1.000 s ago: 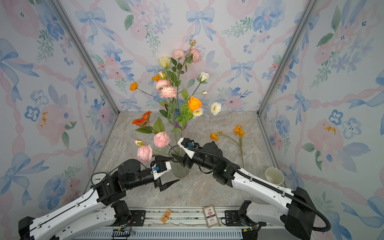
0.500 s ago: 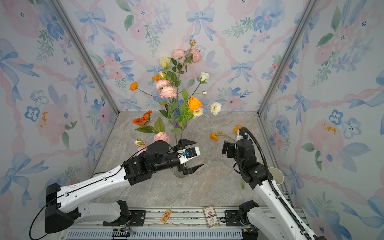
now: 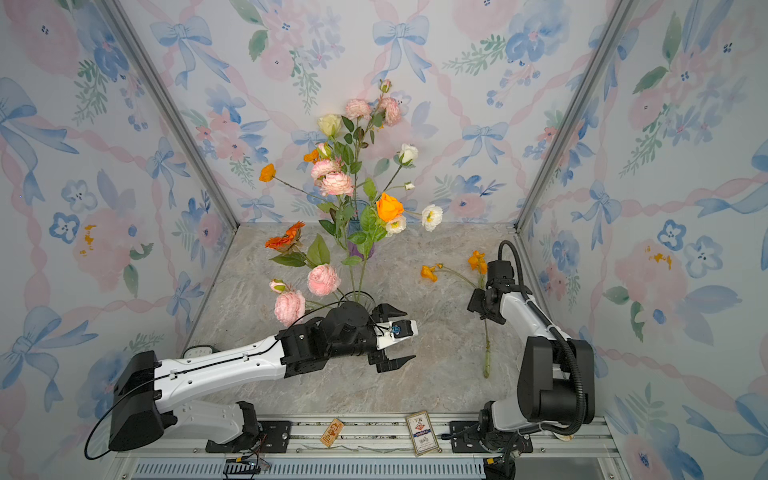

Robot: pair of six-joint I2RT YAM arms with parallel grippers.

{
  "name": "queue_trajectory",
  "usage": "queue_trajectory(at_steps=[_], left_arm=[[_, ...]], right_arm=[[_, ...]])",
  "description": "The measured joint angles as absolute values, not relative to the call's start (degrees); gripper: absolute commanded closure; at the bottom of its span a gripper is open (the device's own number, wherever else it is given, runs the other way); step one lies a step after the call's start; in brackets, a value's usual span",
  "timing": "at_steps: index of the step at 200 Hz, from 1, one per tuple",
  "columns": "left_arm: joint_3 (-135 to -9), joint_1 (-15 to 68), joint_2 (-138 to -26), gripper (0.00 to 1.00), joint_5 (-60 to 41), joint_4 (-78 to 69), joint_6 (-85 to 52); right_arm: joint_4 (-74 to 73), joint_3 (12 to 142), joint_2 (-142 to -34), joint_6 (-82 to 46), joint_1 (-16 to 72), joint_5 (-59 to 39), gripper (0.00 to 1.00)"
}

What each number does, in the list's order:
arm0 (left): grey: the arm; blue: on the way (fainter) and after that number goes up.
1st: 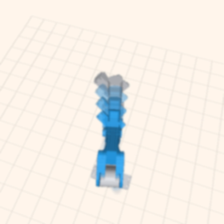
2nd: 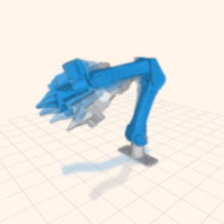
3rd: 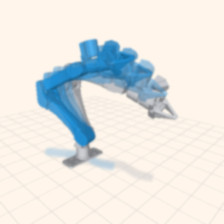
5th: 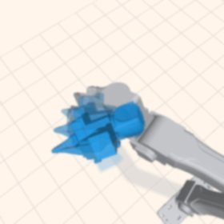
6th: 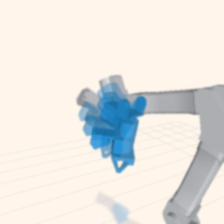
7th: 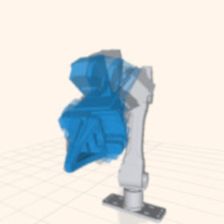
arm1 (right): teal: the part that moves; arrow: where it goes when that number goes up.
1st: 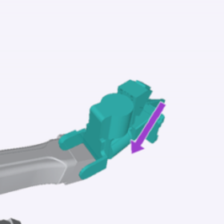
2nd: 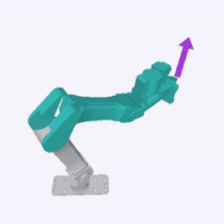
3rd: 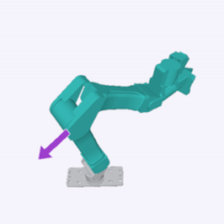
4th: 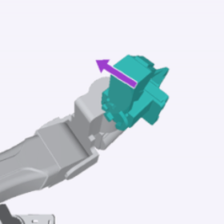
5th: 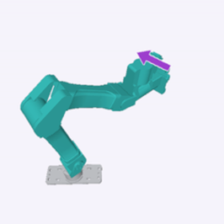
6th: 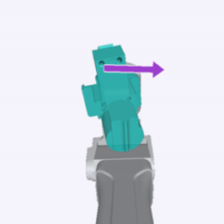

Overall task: Arrange the flowers into the vase
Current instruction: 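Move the right gripper to the yellow poppy stems while left withdraws, then grasp and lift the yellow poppies with right while left approaches the vase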

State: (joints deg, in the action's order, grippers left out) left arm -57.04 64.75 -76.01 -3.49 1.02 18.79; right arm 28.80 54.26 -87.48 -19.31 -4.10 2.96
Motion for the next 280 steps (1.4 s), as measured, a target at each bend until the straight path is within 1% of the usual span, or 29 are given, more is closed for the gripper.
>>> queue_trajectory(at_steps=[44,52,79,113,151,158,170,195,207,226,280], left_arm=[[-57.0,64.8,-75.3,0.02,-3.4,0.0,18.8],[-57.0,64.8,-75.3,0.02,-3.4,-0.1,18.8],[-57.0,64.8,-75.3,0.02,-3.5,-0.2,18.8],[-57.0,64.8,-75.3,0.02,-3.5,-0.2,18.8],[-57.0,64.8,-75.3,0.02,-3.5,-0.2,18.8],[-57.0,64.8,-75.3,0.02,-3.5,-0.2,18.8],[-57.0,64.8,-75.3,0.02,-3.5,-0.2,18.8],[-57.0,64.8,-75.3,0.02,-3.5,-0.2,18.8],[-57.0,64.8,-75.3,0.02,-3.5,-0.2,18.8],[-57.0,64.8,-75.1,0.02,-3.5,-0.1,18.8],[-56.0,64.8,-70.2,0.02,-2.5,-0.1,19.9]], right_arm=[[28.8,57.8,-93.6,-18.4,-4.1,4.1,0.41],[28.9,58.2,-94.2,-18.4,-4.1,4.4,0.46],[28.8,60.1,-97.1,-17.6,-4.5,4.8,0.56],[28.5,60.5,-100.2,-17.1,-5.2,4.7,0.62],[28.1,60.5,-100.9,-16.4,-5.2,3.4,0.80],[27.8,60.5,-100.9,-16.3,-5.2,2.9,0.86],[27.4,60.5,-100.9,-15.6,-5.2,2.1,1.00],[26.8,60.5,-100.4,-15.6,-4.8,1.2,1.00],[26.2,59.8,-99.0,-15.6,-4.5,0.6,1.00],[25.2,57.0,-93.0,-15.8,-3.7,-0.9,1.00],[19.2,48.8,-67.3,-21.5,1.2,-4.6,1.00]])
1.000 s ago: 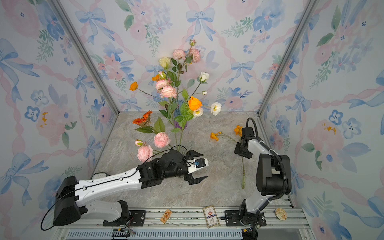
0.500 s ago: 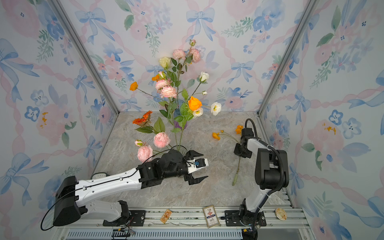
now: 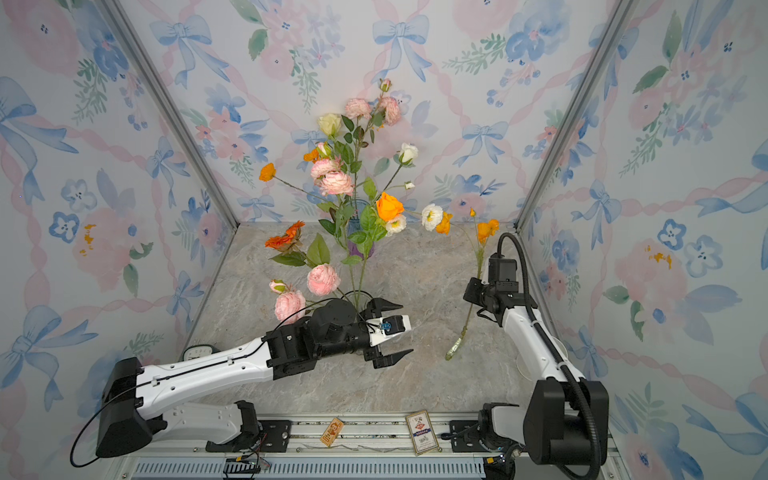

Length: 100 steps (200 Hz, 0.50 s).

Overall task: Arrange the flowers into the vase
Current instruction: 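Grasp and lift the yellow poppies with right while left approaches the vase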

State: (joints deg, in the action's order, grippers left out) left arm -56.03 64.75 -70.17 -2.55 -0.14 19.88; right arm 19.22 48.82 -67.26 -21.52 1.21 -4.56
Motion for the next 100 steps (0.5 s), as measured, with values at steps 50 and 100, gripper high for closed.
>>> queue_trajectory(at_steps=[50,100], left_arm=[[-53.6,64.2,-61.1,0.02,-2.3,-0.3,24.3],[-52.5,61.5,-55.9,0.02,-2.4,-0.3,27.2]], right_arm=[[13.4,49.2,-52.4,-24.4,16.0,0.7,1.00],[3.9,51.8,-43.9,-21.4,30.5,13.7,1.00]])
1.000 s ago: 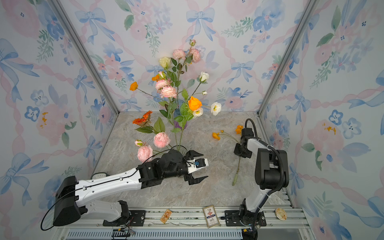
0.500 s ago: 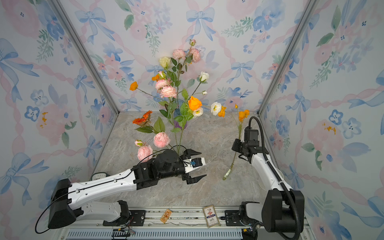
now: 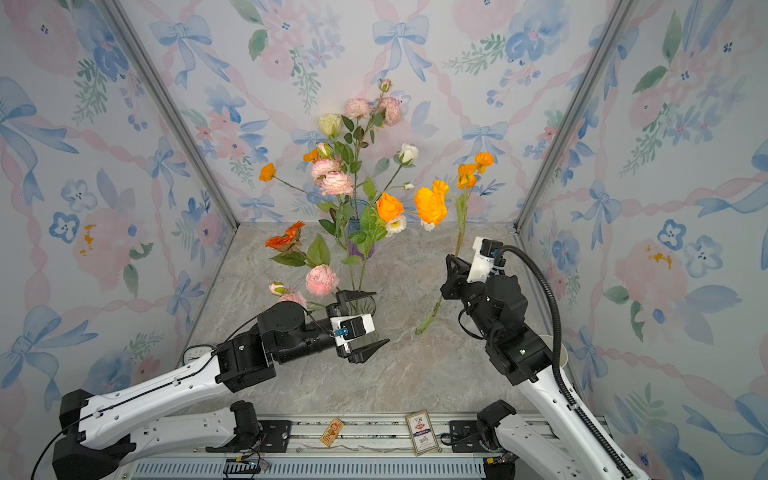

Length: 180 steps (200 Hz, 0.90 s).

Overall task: Arrange the flowers into the vase
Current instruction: 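Grasp and lift the yellow poppies with right while left approaches the vase, then carry the yellow poppies over the clear vase with right while left holds it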

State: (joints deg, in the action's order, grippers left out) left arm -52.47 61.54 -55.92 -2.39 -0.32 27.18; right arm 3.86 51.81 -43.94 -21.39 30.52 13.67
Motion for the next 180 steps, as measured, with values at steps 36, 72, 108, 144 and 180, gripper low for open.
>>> queue_trajectory(at_steps=[36,72,108,144,180], left_arm=[[-52.3,59.6,-55.5,0.02,-3.1,-0.3,27.6],[-51.8,58.5,-54.9,0.02,-3.9,-0.3,28.1],[-51.6,56.6,-53.5,0.02,-4.0,-0.1,28.3],[-51.5,54.9,-51.9,0.02,-4.8,-0.3,28.3],[-51.5,54.3,-51.7,0.02,-5.2,-0.3,28.4]], right_arm=[[-5.5,52.1,-43.5,-18.2,37.2,18.7,1.00],[-16.3,52.4,-48.6,-13.8,44.7,20.9,1.00],[-25.3,52.5,-55.7,-8.7,51.5,23.0,1.00],[-33.7,52.5,-61.7,-6.0,54.3,24.4,1.00],[-38.6,52.5,-66.6,-4.4,55.6,25.9,1.00]])
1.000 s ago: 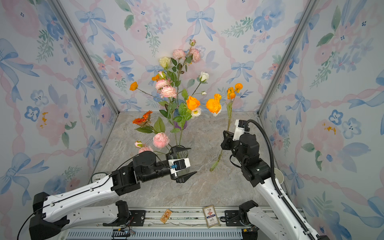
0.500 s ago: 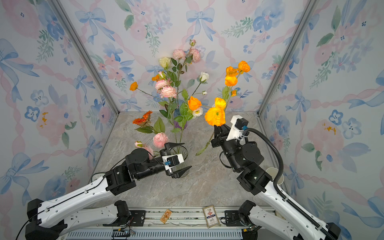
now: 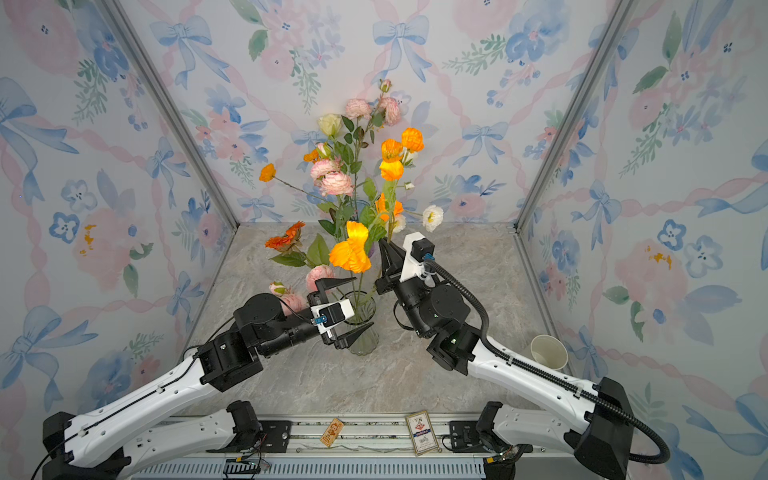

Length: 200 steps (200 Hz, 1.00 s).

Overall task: Arrange the flowers into the vase
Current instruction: 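Carry the yellow poppies over the clear vase with right while left holds it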

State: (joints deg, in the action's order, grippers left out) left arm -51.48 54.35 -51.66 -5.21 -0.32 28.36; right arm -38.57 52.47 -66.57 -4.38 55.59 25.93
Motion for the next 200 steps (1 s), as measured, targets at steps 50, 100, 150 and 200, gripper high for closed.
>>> queue_trajectory(at_steps=[50,100,150,200], left_arm=[[-51.1,53.6,-51.2,0.02,-5.6,-0.3,28.5],[-50.8,53.3,-51.2,0.02,-6.3,-0.3,28.5],[-50.8,53.1,-51.2,0.02,-6.5,-0.3,28.5],[-50.8,53.1,-51.2,0.02,-6.9,-0.3,28.5]], right_arm=[[-39.7,50.4,-68.6,-5.1,56.4,26.9,1.00],[-37.8,49.1,-68.6,-8.5,57.0,27.8,1.00],[-37.6,45.6,-68.7,-10.1,57.6,27.9,1.00],[-38.8,44.8,-70.6,-10.8,58.8,28.6,0.88]])
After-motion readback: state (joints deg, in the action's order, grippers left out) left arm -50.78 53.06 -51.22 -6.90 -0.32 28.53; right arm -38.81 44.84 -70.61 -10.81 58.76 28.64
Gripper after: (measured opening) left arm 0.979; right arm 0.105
